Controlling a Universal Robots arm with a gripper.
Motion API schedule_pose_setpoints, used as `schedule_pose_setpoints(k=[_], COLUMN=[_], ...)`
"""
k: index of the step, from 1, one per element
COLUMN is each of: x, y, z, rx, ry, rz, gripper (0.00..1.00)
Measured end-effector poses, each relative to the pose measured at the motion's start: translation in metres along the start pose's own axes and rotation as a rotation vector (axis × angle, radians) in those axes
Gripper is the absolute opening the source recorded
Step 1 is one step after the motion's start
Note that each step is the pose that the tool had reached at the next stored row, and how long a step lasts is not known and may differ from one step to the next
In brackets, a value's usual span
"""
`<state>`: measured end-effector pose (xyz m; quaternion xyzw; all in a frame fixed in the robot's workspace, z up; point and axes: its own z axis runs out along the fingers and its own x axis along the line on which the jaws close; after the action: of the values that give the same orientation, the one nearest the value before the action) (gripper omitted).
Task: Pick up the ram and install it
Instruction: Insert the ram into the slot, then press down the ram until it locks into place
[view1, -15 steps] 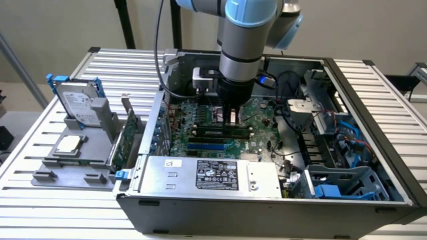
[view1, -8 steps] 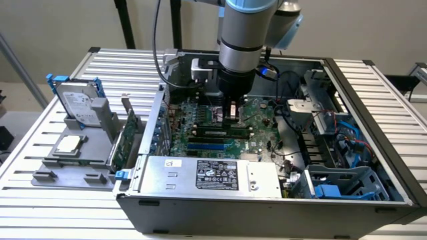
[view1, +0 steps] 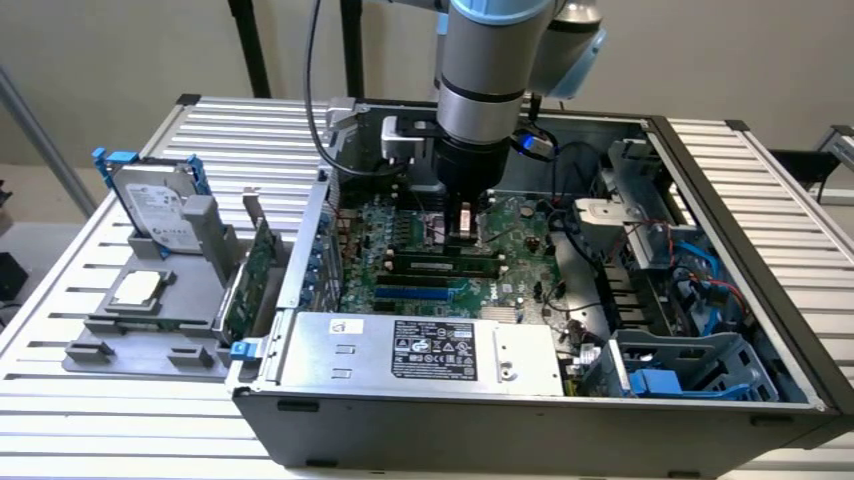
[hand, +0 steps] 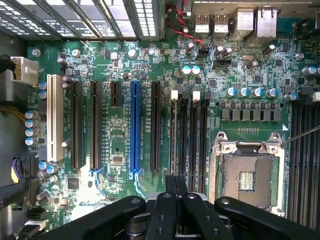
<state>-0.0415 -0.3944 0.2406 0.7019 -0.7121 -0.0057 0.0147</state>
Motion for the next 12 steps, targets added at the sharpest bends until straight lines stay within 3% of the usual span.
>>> schedule_pose_setpoints(k=[12], x=[0.0], y=[0.0], z=[0.0], rx=[0.0], ry=[-0.0055], rz=[0.0], gripper=[0.11])
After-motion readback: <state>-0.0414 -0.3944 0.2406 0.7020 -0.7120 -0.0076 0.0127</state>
